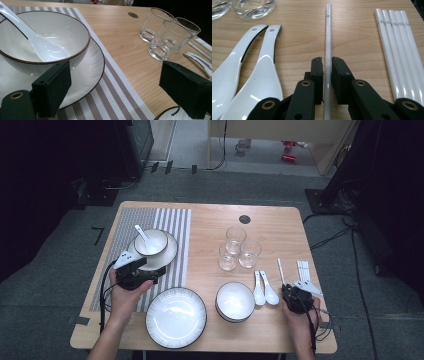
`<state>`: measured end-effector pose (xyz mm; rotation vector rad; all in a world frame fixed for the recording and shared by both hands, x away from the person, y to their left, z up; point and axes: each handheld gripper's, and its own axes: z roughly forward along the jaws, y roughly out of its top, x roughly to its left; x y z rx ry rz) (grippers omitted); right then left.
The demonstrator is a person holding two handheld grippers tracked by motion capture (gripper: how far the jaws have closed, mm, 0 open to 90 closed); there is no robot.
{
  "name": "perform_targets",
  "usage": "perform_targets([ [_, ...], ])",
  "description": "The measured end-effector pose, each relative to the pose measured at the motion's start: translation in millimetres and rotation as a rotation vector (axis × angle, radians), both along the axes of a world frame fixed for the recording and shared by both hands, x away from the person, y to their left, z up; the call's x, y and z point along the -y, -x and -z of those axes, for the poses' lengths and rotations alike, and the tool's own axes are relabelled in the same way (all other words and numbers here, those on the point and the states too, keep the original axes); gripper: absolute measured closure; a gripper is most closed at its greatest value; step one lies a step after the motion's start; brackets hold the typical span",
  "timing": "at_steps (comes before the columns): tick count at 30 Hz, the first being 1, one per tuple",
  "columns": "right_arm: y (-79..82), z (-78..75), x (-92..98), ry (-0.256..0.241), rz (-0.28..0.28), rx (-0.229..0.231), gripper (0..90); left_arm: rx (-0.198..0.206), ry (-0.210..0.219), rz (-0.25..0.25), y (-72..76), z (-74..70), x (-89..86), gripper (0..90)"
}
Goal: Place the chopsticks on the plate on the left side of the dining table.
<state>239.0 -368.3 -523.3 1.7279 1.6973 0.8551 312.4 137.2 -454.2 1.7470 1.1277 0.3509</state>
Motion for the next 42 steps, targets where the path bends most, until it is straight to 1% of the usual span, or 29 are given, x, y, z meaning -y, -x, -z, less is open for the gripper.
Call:
perform_targets([
  [3,-0.5,0.0,1.3,-0.011,0.01,-0.001,84.3,0.001,-0.001,0.001,0.2,-0.1,0.5,11.0],
  [5,-1.0,0.0,1.6,-0.014,0.012,-0.001,84.4,0.0,-0.003,0.001,0.2,0.1,0.8,11.0],
  [9,-2.6,0.1,-0.3,0.004,0.013,0.001,84.2,-0.001,-0.005,0.005,0.2,0.3,1.7,11.1],
  [15,-2.9,0.0,-1.1,0.011,0.013,0.0,84.9,-0.003,-0.006,0.008,0.3,0.7,2.4,11.2],
  [19,-2.7,-0.1,-2.8,0.03,0.011,0.002,85.9,-0.004,-0.002,0.007,0.7,0.1,3.0,11.2],
  [20,-2.8,-0.1,-2.4,0.027,0.011,0.003,86.0,-0.003,-0.002,0.009,1.0,-0.4,3.1,11.3],
  [24,-2.8,-0.3,1.5,-0.016,0.007,0.001,86.3,0.001,0.003,0.01,1.9,-1.7,3.2,11.4],
  [25,-2.4,-0.4,2.0,-0.023,0.005,0.006,86.3,0.001,0.004,0.011,2.1,-2.0,3.2,11.5],
  [27,-0.7,-0.8,2.1,-0.021,0.001,0.025,86.4,0.002,0.006,0.013,2.4,-2.4,3.0,11.6],
  [32,1.3,-2.2,1.7,-0.025,-0.009,0.033,86.4,0.001,0.007,0.016,2.8,-2.5,3.2,11.7],
  [38,5.1,-11.1,4.3,-0.027,-0.018,0.061,86.4,-0.001,0.008,0.021,3.1,-2.7,4.2,11.9],
  [42,7.9,-17.9,8.1,-0.03,-0.04,0.078,86.5,0.001,0.008,0.028,3.4,-3.0,5.0,11.9],
])
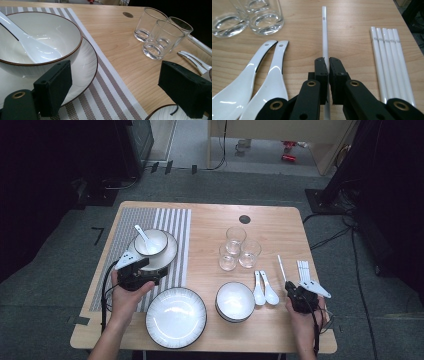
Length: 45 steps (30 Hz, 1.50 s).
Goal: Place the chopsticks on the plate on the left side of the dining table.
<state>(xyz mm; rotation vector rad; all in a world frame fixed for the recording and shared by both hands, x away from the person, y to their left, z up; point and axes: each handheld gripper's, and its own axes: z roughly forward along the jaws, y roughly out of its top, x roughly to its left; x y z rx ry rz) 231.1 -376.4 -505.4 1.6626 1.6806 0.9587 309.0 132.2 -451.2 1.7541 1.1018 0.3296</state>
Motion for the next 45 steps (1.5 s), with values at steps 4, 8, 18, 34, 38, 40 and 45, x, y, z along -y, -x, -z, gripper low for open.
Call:
perform_targets([
  [4,1.9,-5.5,2.8,-0.001,-0.03,0.018,86.4,0.0,0.001,0.0,-0.1,-0.2,-0.6,12.1],
  [8,3.7,-11.6,3.2,0.001,-0.056,0.03,86.5,0.004,0.004,0.004,0.2,-1.9,-1.5,12.4],
  [18,6.1,-47.5,-7.9,0.048,-0.183,0.063,86.4,0.035,0.012,0.04,2.4,-8.9,-1.2,11.9],
  [34,-4.2,-100.9,-45.5,0.081,-0.41,0.105,86.3,0.082,0.013,0.123,8.5,-22.9,10.4,10.0],
  [38,-7.3,-107.5,-54.4,0.081,-0.453,0.108,86.3,0.094,0.016,0.147,9.3,-26.9,14.2,10.0],
  [40,-9.4,-110.0,-58.8,0.078,-0.477,0.106,86.3,0.106,0.018,0.161,9.6,-30.3,16.6,9.7],
  [45,-14.8,-115.8,-70.1,0.089,-0.53,0.1,86.3,0.136,0.029,0.192,11.0,-36.9,23.6,9.7],
])
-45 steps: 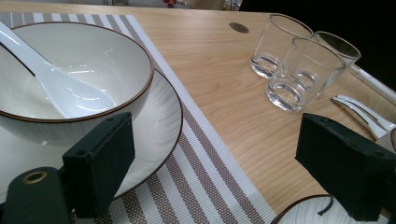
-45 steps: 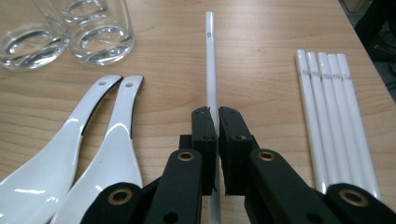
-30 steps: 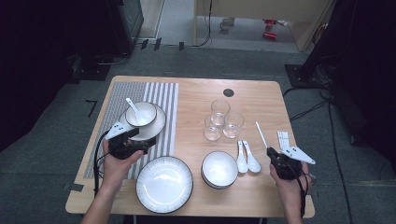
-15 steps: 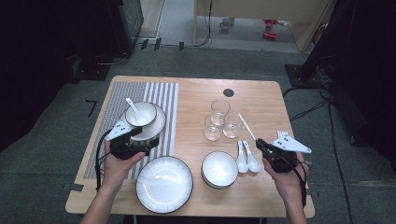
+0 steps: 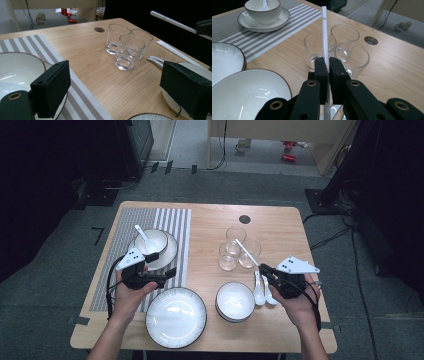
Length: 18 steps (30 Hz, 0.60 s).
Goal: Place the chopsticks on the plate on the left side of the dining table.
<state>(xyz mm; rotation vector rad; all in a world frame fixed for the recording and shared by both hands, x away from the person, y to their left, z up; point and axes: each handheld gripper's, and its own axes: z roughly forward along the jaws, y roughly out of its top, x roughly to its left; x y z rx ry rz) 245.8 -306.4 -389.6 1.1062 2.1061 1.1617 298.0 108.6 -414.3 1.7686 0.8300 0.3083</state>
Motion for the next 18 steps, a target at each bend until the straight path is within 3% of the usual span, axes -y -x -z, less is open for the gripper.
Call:
perform_targets([
  [3,-2.1,-3.2,-6.9,-0.002,-0.025,-0.004,86.3,0.027,-0.004,0.019,1.4,-2.4,4.8,9.8],
  [9,-4.3,-8.8,-20.5,0.006,-0.08,-0.006,86.3,0.035,-0.013,0.093,2.1,-8.2,15.7,9.9],
  [18,-6.7,-14.0,-39.5,0.022,-0.15,-0.01,86.3,0.101,-0.093,0.199,7.3,-18.0,39.8,9.9],
])
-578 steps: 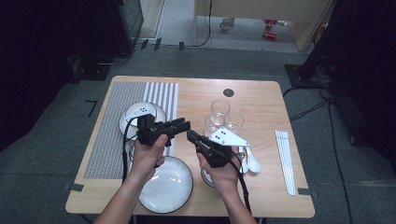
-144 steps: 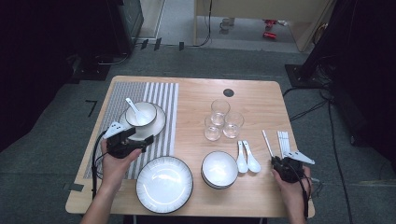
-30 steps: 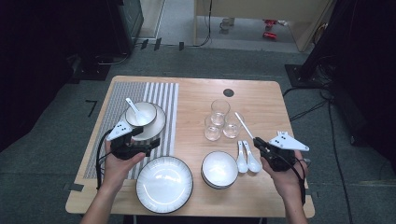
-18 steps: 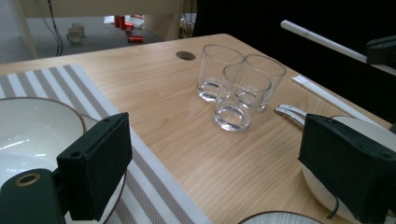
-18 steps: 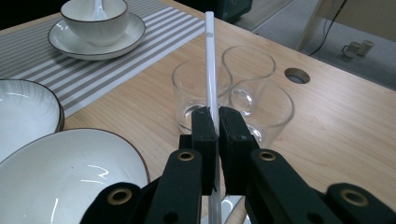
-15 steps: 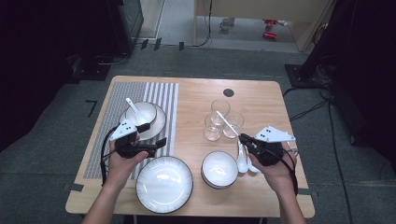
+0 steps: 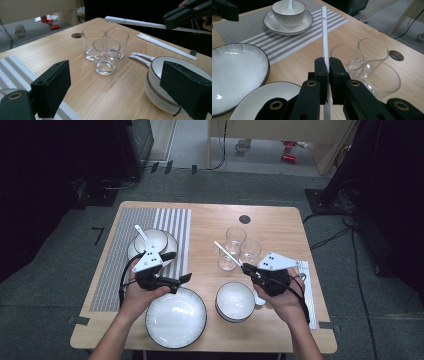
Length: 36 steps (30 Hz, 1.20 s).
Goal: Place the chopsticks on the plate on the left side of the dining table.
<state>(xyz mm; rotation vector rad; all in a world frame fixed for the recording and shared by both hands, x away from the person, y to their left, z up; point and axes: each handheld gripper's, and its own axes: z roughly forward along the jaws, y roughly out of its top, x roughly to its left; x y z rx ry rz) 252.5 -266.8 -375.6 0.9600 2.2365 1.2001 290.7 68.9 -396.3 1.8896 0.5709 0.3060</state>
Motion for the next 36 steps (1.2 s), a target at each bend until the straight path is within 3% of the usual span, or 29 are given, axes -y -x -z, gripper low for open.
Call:
perform_targets([
  [4,-0.4,-2.8,-8.9,0.015,-0.033,-0.002,86.3,0.041,-0.02,0.065,4.2,-5.1,9.1,9.9],
  [7,-0.4,-4.8,-15.5,0.023,-0.057,-0.008,86.3,0.064,-0.045,0.087,5.5,-7.2,14.0,9.9],
  [23,1.9,-9.1,-50.5,0.081,-0.165,-0.03,86.3,0.106,-0.107,0.115,5.8,-11.5,24.3,9.9],
  [36,4.6,-11.4,-62.0,0.094,-0.214,-0.045,86.3,0.12,-0.162,0.121,4.8,-9.7,31.8,10.3],
])
